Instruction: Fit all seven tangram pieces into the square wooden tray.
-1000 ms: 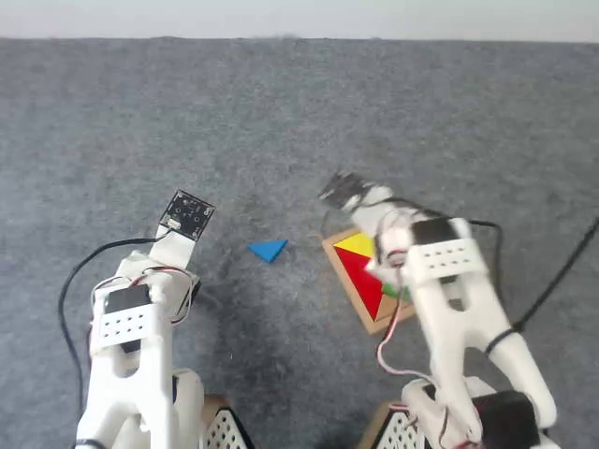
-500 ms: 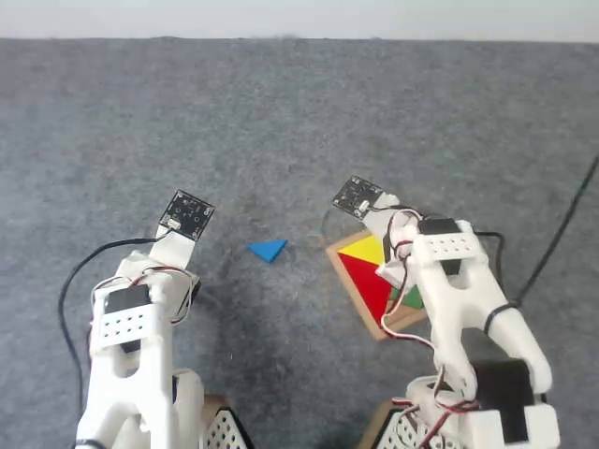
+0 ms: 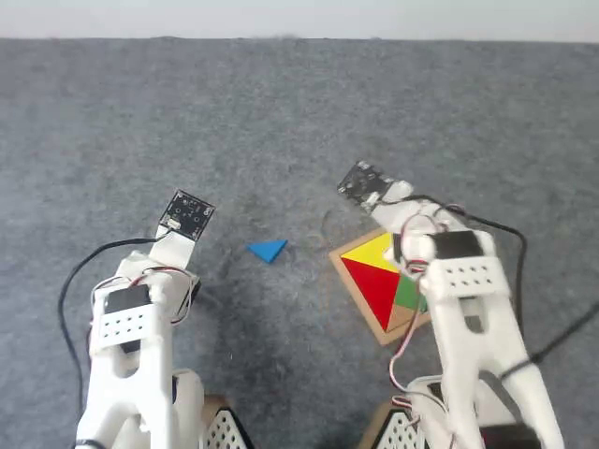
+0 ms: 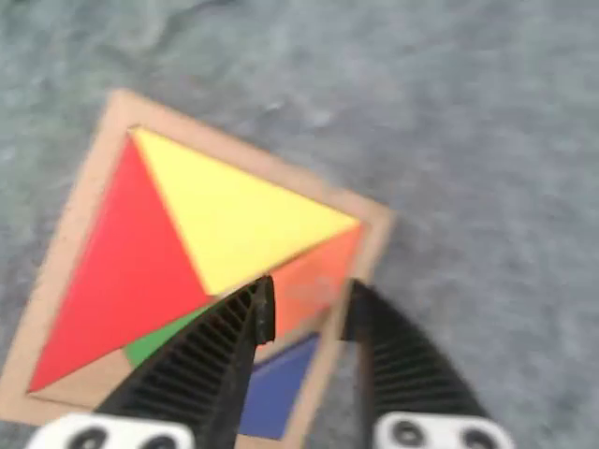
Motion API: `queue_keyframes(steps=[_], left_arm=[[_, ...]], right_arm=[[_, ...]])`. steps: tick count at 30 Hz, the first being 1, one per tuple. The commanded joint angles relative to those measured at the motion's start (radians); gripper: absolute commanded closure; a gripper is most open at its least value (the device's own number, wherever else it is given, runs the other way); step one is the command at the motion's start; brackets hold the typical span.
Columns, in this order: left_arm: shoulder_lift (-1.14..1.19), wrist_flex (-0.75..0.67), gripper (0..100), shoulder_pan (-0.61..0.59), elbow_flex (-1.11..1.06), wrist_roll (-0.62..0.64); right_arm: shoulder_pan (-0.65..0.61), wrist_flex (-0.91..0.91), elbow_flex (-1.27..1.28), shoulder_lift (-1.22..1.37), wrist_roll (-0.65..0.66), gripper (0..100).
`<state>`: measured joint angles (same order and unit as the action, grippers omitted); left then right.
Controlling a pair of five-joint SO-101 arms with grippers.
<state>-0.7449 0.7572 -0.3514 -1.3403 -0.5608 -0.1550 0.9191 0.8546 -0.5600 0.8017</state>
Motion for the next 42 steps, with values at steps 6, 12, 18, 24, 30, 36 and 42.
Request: queue_keyframes(steps=[6,12,18,24,30,36,42], left_arm=[[-0.006,0.002,82,0.000,0.005,-0.006],[-0.006,0.002,82,0.000,0.005,-0.006],[-0.006,0.002,82,0.000,0.005,-0.006],[-0.006,0.002,82,0.000,0.005,-0.006],[-0.006,0.002,82,0.000,0.005,-0.006],[-0.006,0.002,82,0.000,0.005,-0.006],[-0.006,0.002,82,0.000,0.005,-0.006]], right_arm=[[0.033,-0.025,0.011,0.097,0.023,73.0],[0.073,-0.110,0.017,0.302,0.130,61.0],[0.145,-0.174,0.021,0.323,0.296,56.7],[0.165,-0.260,0.021,0.367,0.305,56.7],[0.206,-0.275,0.020,0.377,0.345,56.7],[0.341,-0.271,0.020,0.237,0.446,56.8],[0.377,-0.277,0.020,0.120,0.445,57.3]])
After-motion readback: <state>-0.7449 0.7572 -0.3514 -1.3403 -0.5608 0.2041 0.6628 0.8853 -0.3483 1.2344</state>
